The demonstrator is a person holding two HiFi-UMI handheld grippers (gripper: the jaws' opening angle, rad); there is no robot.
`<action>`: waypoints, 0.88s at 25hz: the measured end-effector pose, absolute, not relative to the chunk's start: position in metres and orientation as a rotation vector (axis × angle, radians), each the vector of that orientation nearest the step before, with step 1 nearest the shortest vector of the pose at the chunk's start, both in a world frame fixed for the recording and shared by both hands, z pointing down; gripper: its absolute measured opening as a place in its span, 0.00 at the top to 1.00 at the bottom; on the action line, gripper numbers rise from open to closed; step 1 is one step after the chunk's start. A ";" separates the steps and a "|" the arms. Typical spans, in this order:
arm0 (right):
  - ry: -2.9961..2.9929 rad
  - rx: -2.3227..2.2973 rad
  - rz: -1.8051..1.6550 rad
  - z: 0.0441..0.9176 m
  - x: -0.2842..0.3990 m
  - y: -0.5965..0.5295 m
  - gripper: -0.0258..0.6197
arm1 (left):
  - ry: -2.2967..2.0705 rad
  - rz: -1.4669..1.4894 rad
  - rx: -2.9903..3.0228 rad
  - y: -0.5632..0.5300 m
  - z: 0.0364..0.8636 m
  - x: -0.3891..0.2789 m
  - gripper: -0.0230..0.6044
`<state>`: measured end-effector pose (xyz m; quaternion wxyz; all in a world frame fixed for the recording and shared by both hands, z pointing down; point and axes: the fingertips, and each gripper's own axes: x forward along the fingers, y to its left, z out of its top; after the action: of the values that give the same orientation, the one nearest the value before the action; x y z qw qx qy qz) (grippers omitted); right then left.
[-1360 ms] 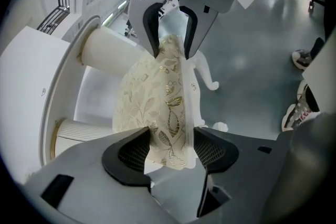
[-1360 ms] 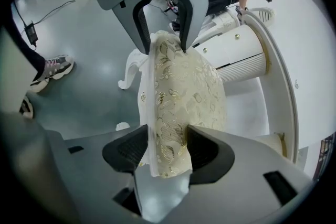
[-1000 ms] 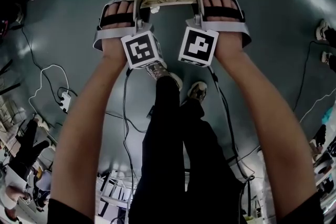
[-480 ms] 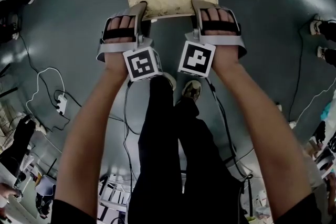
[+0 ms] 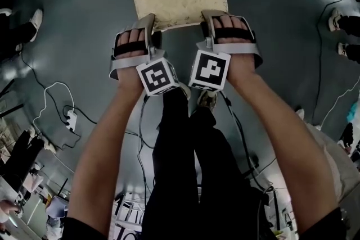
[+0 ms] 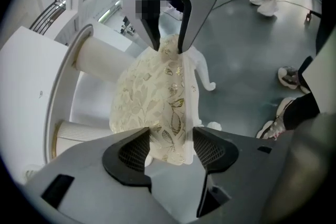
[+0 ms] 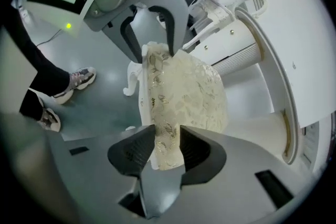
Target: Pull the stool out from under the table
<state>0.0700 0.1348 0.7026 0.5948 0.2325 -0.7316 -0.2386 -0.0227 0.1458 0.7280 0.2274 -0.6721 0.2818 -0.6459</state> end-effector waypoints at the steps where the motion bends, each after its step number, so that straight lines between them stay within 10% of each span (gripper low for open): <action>1: -1.702 0.545 -0.555 0.696 0.071 0.138 0.78 | 0.800 -1.786 -1.868 0.149 0.722 -0.022 0.57; 4: -1.685 0.540 -0.571 0.679 0.079 0.149 0.92 | 0.910 -1.733 -1.917 0.159 0.698 -0.014 0.95; 22: -2.016 0.794 -0.119 0.498 0.064 0.179 0.95 | 1.841 -1.347 -2.495 0.202 0.516 -0.022 0.95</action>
<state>0.0639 0.1785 0.4978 0.4669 0.3236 -0.8216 -0.0484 -0.0222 0.2023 0.5156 -0.1195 -0.7327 0.5407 -0.3956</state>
